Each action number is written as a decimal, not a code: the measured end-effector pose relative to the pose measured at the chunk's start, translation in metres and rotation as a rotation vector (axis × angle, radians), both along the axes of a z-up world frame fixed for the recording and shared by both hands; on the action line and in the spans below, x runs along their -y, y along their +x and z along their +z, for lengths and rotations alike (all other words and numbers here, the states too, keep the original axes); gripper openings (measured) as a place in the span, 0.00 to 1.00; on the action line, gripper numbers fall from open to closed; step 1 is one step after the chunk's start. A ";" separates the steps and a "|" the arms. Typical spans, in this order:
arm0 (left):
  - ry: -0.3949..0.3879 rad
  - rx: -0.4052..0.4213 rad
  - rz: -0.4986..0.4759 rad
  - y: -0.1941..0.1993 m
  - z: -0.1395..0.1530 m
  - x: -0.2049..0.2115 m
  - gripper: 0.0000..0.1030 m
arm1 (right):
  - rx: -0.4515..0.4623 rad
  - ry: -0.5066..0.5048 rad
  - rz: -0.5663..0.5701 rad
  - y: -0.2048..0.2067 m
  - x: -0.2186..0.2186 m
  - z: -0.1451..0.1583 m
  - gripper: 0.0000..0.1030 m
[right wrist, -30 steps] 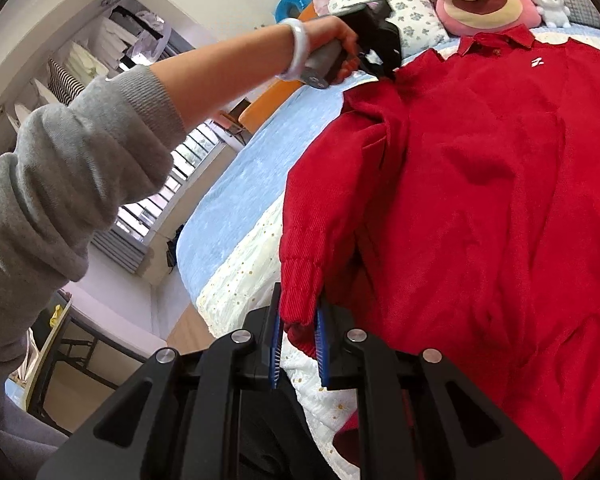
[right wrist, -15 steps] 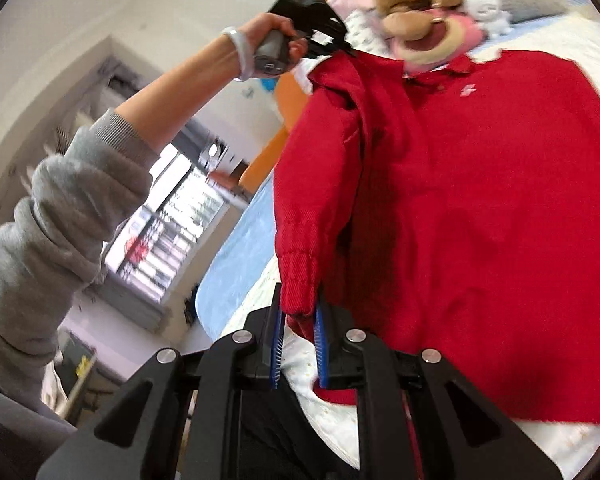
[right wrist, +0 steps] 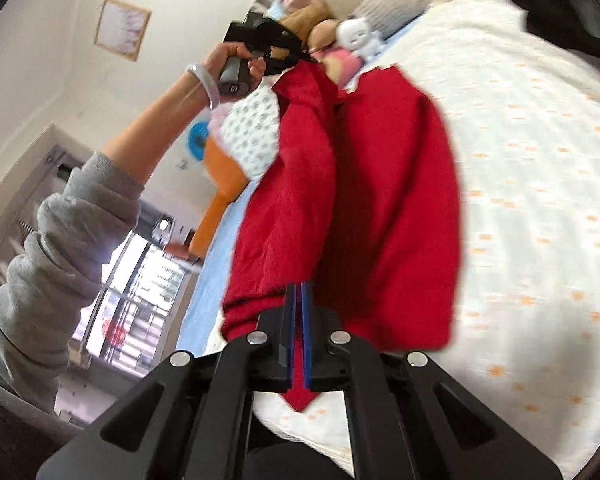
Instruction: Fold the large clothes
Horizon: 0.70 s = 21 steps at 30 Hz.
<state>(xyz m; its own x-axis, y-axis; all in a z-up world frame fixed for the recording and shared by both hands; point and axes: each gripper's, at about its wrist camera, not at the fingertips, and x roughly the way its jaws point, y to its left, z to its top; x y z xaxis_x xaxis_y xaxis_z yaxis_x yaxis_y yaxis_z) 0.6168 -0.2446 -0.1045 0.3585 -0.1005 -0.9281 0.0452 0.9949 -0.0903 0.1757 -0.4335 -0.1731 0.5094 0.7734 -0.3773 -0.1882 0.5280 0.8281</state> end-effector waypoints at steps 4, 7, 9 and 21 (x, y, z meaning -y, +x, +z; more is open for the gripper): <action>-0.072 -0.065 -0.037 0.003 -0.039 0.019 0.19 | -0.036 -0.107 -0.061 -0.004 0.010 -0.007 0.06; -0.190 -0.092 -0.058 -0.002 -0.050 0.024 0.32 | -0.029 -0.255 -0.060 0.000 -0.002 0.001 0.16; -0.195 -0.059 -0.104 -0.008 -0.039 0.030 0.37 | -0.009 -0.309 -0.038 0.004 -0.014 0.010 0.61; -0.050 -0.109 -0.351 -0.048 -0.025 0.012 0.56 | -0.051 -0.314 0.130 0.045 -0.084 -0.011 0.68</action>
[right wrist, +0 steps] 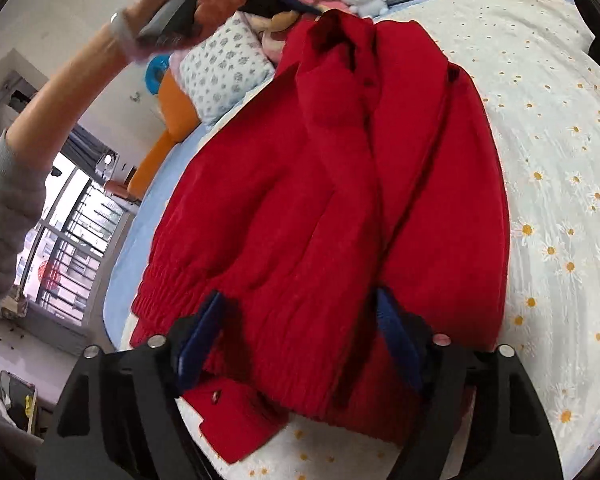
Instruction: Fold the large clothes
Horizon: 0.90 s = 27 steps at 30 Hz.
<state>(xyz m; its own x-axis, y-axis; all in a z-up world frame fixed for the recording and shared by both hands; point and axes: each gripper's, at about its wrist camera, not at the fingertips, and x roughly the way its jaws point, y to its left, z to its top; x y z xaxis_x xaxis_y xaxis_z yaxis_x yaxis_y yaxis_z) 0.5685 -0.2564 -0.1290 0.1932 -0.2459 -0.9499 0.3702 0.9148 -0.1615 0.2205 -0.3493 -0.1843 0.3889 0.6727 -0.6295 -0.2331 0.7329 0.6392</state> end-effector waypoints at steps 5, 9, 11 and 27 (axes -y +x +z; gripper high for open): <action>0.033 -0.042 -0.032 -0.024 -0.025 0.002 0.56 | -0.036 0.078 -0.039 0.003 0.020 -0.002 0.42; 0.103 -0.005 -0.079 -0.042 -0.024 0.006 0.56 | -0.033 0.119 -0.038 -0.007 0.030 0.001 0.24; 0.121 -0.006 -0.081 -0.049 -0.023 0.006 0.56 | -0.026 0.115 -0.033 -0.009 0.031 0.003 0.23; 0.096 0.017 -0.028 -0.062 0.014 0.060 0.11 | 0.037 0.186 -0.093 -0.014 0.068 0.032 0.18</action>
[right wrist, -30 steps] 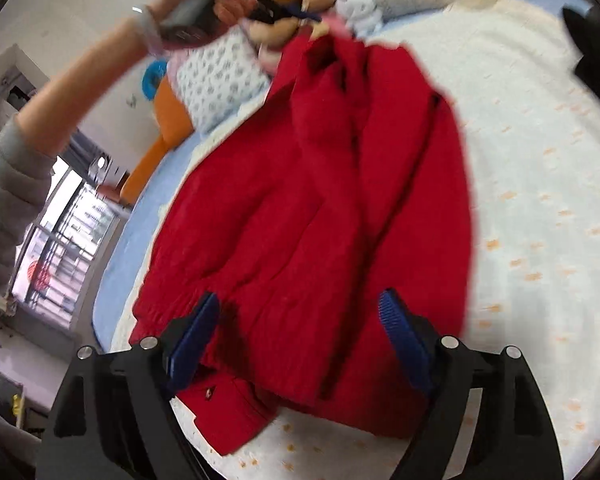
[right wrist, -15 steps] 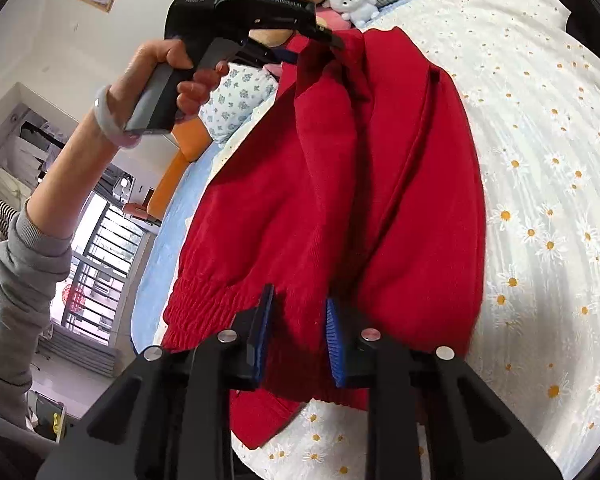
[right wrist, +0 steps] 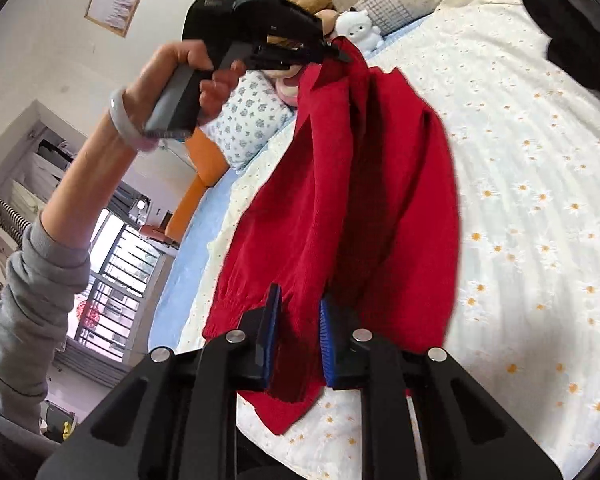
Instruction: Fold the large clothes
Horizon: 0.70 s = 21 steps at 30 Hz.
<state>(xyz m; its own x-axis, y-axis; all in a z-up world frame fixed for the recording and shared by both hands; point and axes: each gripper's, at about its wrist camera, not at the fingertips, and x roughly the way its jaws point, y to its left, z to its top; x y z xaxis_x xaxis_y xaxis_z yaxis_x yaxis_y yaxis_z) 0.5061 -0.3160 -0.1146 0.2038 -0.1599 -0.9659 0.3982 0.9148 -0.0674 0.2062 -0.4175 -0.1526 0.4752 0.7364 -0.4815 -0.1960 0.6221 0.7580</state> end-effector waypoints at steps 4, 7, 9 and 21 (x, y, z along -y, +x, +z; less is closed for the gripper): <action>-0.041 -0.047 0.011 0.004 -0.031 0.017 0.11 | -0.046 -0.003 -0.042 -0.005 0.017 -0.017 0.18; -0.054 -0.071 0.031 0.007 -0.066 0.019 0.12 | -0.094 -0.048 -0.074 -0.007 0.023 -0.036 0.18; -0.090 -0.074 0.049 0.008 -0.084 0.013 0.16 | -0.119 -0.063 -0.087 -0.008 0.023 -0.050 0.17; -0.364 0.072 -0.098 -0.035 0.001 -0.050 0.83 | 0.007 -0.444 -0.091 -0.009 0.003 0.025 0.81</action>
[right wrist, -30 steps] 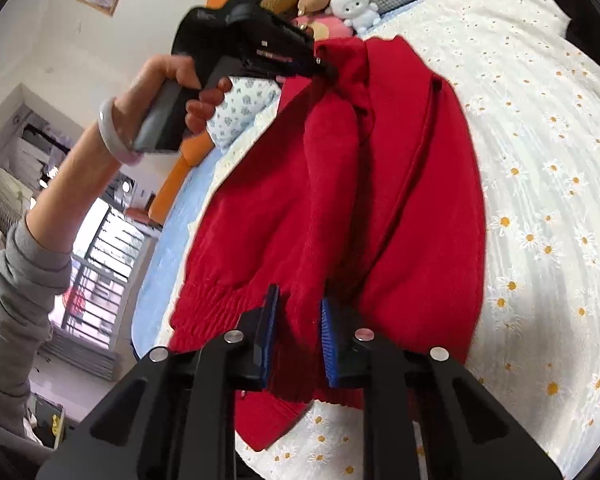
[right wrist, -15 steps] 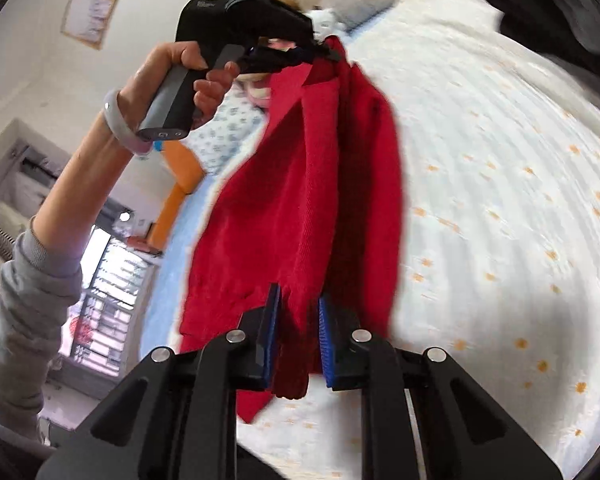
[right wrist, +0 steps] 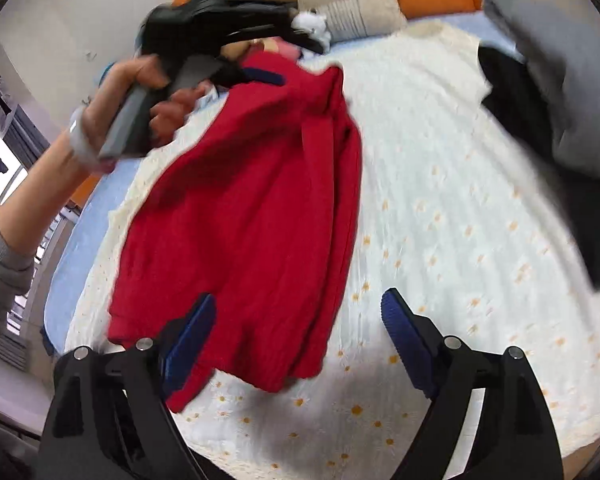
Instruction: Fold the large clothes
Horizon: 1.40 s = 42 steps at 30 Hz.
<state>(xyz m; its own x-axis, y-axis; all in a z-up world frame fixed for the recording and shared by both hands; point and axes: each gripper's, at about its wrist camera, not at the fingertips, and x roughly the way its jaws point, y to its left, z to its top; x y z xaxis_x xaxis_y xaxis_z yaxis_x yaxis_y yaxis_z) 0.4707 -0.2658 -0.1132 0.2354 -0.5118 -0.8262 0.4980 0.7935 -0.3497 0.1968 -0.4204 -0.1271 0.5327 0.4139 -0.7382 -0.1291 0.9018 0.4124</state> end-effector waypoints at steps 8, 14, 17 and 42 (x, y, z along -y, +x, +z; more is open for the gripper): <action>0.067 0.116 -0.043 -0.032 0.008 -0.057 0.84 | 0.083 -0.083 0.073 0.032 -0.036 0.028 0.31; 0.061 0.123 -0.124 -0.108 -0.035 -0.098 0.83 | -0.018 -0.219 0.054 0.057 -0.054 -0.022 0.28; 0.122 0.081 -0.133 -0.124 -0.074 -0.095 0.83 | -0.085 -0.224 -0.013 0.059 -0.036 -0.058 0.26; 0.015 0.095 -0.195 -0.235 -0.078 -0.125 0.85 | -0.153 -0.113 -0.043 0.293 -0.028 -0.044 0.22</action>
<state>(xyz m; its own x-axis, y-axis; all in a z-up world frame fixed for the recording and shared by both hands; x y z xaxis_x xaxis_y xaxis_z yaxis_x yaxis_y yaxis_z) 0.2357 -0.1404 -0.1908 0.2103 -0.5429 -0.8130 0.6726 0.6838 -0.2827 0.4901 -0.3920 -0.1713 0.4260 0.3029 -0.8525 -0.0326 0.9468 0.3202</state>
